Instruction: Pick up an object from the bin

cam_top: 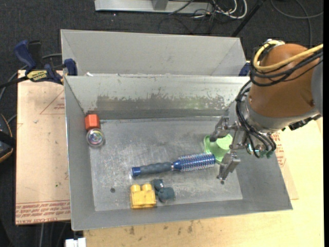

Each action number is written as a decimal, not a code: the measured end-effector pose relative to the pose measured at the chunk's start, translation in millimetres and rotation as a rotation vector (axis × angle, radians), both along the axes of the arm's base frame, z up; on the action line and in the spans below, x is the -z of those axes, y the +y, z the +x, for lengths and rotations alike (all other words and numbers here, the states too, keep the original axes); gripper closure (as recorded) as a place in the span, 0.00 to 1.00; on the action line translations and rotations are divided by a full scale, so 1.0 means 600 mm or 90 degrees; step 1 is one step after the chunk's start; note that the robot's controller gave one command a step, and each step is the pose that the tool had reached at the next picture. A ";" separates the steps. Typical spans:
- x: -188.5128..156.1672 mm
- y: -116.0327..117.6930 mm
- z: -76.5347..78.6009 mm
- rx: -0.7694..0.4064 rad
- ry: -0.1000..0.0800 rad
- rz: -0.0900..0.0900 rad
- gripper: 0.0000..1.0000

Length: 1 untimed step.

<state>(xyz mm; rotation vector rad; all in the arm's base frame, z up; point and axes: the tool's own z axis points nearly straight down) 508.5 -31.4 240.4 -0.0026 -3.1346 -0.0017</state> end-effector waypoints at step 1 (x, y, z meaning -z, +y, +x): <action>0.158 0.070 0.018 -0.097 0.000 0.001 0.00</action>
Offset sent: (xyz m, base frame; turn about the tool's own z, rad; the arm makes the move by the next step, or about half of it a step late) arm 0.0118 0.0394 -0.0907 -0.1502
